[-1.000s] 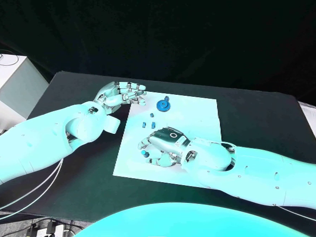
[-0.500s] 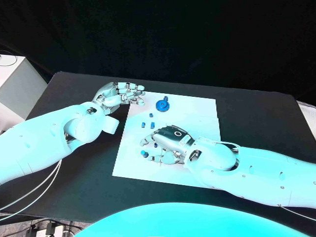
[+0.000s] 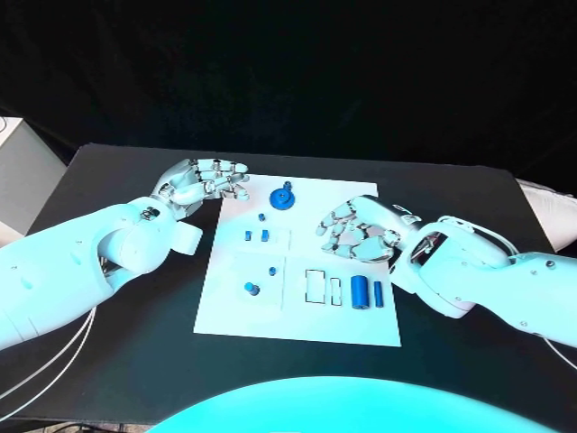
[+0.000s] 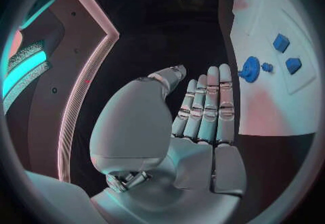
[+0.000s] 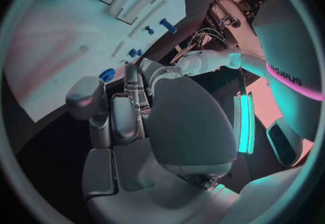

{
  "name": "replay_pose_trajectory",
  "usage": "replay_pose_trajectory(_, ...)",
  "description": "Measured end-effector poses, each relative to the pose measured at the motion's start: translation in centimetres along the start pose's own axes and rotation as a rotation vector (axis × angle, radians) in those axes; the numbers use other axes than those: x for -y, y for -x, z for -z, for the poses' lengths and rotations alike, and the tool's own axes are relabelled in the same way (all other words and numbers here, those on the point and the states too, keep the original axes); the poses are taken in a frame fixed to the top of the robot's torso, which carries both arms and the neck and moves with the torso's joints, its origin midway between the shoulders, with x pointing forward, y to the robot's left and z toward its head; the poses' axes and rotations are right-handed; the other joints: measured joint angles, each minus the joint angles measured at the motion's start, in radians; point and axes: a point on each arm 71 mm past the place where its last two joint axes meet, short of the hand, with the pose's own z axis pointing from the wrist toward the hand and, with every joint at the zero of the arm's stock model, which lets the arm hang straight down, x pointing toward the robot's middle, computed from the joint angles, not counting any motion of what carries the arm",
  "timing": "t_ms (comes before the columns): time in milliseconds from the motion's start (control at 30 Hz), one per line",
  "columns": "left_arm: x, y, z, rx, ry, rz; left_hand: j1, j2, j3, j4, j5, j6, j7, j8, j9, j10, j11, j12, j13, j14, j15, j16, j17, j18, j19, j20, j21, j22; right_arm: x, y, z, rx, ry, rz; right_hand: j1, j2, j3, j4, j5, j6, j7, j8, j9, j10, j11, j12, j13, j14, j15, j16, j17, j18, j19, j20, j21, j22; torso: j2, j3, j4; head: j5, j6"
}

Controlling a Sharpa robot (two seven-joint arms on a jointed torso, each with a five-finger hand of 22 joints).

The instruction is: Assemble the parts on the task board

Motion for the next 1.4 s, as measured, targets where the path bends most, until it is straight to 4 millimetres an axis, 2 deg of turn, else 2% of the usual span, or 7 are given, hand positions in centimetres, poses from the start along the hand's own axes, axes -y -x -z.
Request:
replay_pose_trajectory(67, -0.2, 0.0, 0.1, 0.001, 0.003, 0.001, 0.0, 0.0, 0.0, 0.0, 0.0, 0.0, 0.0, 0.0, 0.0, 0.0, 0.0, 0.0, 0.0, 0.0, 0.0, 0.0, 0.0, 0.0, 0.0, 0.0, 0.0, 0.0, 1.1, 0.7, 0.8, -0.008, -0.051, -0.033, -0.036, 0.001, -0.009, 0.009, 0.001, -0.005, -0.01, 0.017, 0.011, 0.002, -0.022, 0.178, 0.168, 0.006, -0.009, 0.006, 0.02, -0.007, 0.013, -0.013, 0.04, 0.037, -0.002, 0.0001, -0.0016, -0.015, -0.001)
replay_pose_trajectory(200, -0.5, 0.0, 0.3, 0.002, 0.009, 0.002, 0.0, 0.0, 0.0, 0.0, 0.0, 0.0, 0.0, 0.0, 0.0, 0.0, 0.0, 0.0, 0.0, 0.0, 0.0, 0.0, 0.0, 0.0, 0.0, 0.0, 0.0, -0.001, 3.2, 1.8, 2.6, -0.046, -0.168, -0.089, -0.141, 0.02, -0.057, 0.031, 0.037, -0.05, -0.015, 0.079, 0.053, 0.1, -0.027, 0.813, 0.917, 0.006, -0.009, 0.088, 0.196, -0.023, 0.029, -0.014, 0.137, 0.128, -0.006, 0.0008, -0.0041, -0.037, -0.001)
replay_pose_trajectory(300, -0.6, 0.1, 0.5, 0.003, 0.013, 0.003, 0.0, 0.0, 0.0, 0.0, 0.0, 0.0, 0.0, 0.0, 0.0, 0.0, 0.0, 0.0, 0.0, 0.0, 0.0, 0.0, 0.0, 0.0, 0.0, 0.0, 0.0, -0.001, 4.3, 2.2, 3.8, -0.075, -0.242, -0.104, -0.203, 0.031, -0.103, 0.033, 0.059, -0.056, -0.016, 0.123, 0.084, 0.192, -0.034, 0.981, 1.1, 0.006, -0.009, 0.147, 0.305, -0.047, 0.03, -0.015, 0.222, 0.2, -0.009, 0.0013, -0.0058, -0.049, -0.003)
replay_pose_trajectory(433, -0.8, 0.2, 0.7, 0.005, 0.018, 0.003, 0.0, 0.0, 0.0, 0.0, 0.0, 0.0, 0.0, 0.0, 0.0, 0.0, 0.0, 0.0, 0.0, 0.0, 0.0, 0.0, 0.0, 0.0, 0.0, 0.0, 0.0, -0.001, 5.4, 2.3, 5.2, -0.121, -0.344, -0.103, -0.265, 0.048, -0.171, 0.037, 0.062, -0.043, -0.029, 0.171, 0.125, 0.233, -0.041, 1.091, 1.127, 0.011, -0.014, 0.204, 0.324, -0.062, 0.034, -0.019, 0.331, 0.221, -0.011, 0.0031, -0.0082, -0.058, -0.005)
replay_pose_trajectory(700, -1.1, 0.0, 0.9, 0.003, 0.023, 0.005, 0.0, 0.0, 0.0, 0.0, 0.0, 0.0, 0.0, 0.0, 0.0, -0.003, -0.003, 0.0, 0.0, 0.0, 0.0, 0.0, 0.002, 0.0, -0.003, 0.003, 0.0, -0.001, 5.3, 1.1, 6.4, -0.21, -0.441, -0.073, -0.317, 0.077, -0.237, 0.039, 0.08, -0.029, -0.043, 0.199, 0.153, 0.24, -0.048, 1.121, 1.127, 0.011, -0.021, 0.223, 0.324, -0.064, 0.038, -0.023, 0.383, 0.221, -0.015, 0.0043, -0.0103, -0.063, -0.012)
replay_pose_trajectory(767, -1.1, 0.0, 1.0, 0.002, 0.023, 0.006, 0.0, 0.0, 0.0, 0.0, 0.0, 0.0, 0.0, 0.0, -0.001, -0.004, -0.004, 0.0, 0.0, 0.0, 0.0, 0.0, 0.002, 0.0, -0.004, 0.004, 0.0, -0.001, 5.3, 0.9, 6.6, -0.222, -0.46, -0.061, -0.329, 0.083, -0.252, 0.04, 0.093, -0.029, -0.044, 0.201, 0.158, 0.238, -0.05, 1.126, 1.127, 0.011, -0.021, 0.231, 0.324, -0.078, 0.037, -0.024, 0.41, 0.221, -0.015, 0.0039, -0.0103, -0.063, -0.012)
replay_pose_trajectory(1400, -1.3, 0.0, 1.1, 0.002, 0.027, 0.007, 0.0, 0.0, 0.0, 0.0, 0.0, 0.0, 0.0, 0.0, -0.001, -0.004, -0.004, 0.0, 0.0, 0.0, 0.0, 0.0, 0.002, 0.0, -0.004, 0.004, 0.0, -0.001, 4.8, -1.9, 6.2, -0.283, -0.537, -0.004, -0.358, 0.093, -0.3, 0.04, 0.113, -0.025, -0.047, 0.213, 0.172, 0.237, -0.051, 1.14, 1.127, 0.011, -0.021, 0.238, 0.324, -0.078, 0.034, -0.027, 0.454, 0.221, -0.013, 0.0035, -0.0099, -0.056, -0.015)
